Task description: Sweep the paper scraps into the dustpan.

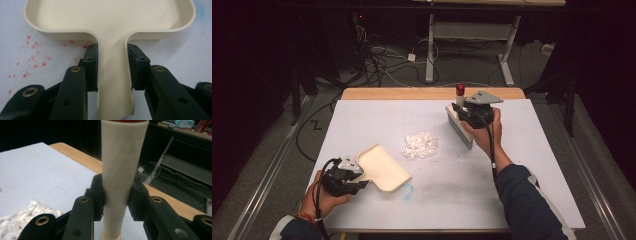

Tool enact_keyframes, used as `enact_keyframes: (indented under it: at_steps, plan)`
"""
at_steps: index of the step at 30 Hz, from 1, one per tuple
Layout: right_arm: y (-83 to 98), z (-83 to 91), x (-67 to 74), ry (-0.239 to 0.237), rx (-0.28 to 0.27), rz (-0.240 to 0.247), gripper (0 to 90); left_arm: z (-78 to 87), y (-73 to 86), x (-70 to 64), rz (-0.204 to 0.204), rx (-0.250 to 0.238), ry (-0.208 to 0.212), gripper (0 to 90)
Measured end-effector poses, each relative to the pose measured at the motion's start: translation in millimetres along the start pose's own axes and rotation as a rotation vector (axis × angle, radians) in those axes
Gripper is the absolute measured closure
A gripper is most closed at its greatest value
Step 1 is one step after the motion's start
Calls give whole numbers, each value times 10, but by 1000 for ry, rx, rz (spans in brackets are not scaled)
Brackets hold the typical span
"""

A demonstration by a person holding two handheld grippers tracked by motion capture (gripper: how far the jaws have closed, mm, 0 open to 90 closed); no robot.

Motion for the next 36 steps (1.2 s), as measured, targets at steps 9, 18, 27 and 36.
enact_keyframes:
  at_steps: [9,18,27,36]
  plan:
    - [-109,-280,141,-15,3,25,702,-15,-25,21,-11,6,6,636]
    - [-124,-444,469,-135,-15,67,698,-31,-86,10,-27,15,6,635]
    - [-123,-461,647,-228,-35,90,695,-65,-280,61,-71,56,15,635]
    - [-138,-456,636,-204,-53,83,699,-177,-545,146,-123,142,58,636]
Point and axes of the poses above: each handheld gripper's, and its own axes: z roughly backward along the jaws, y roughly out of its underside, x roughly to its left, the point moved 1 cm from there along -z, roughly forward along the jaws, and after that the axes turned 13 degrees about -y, right-handed, at the moved point
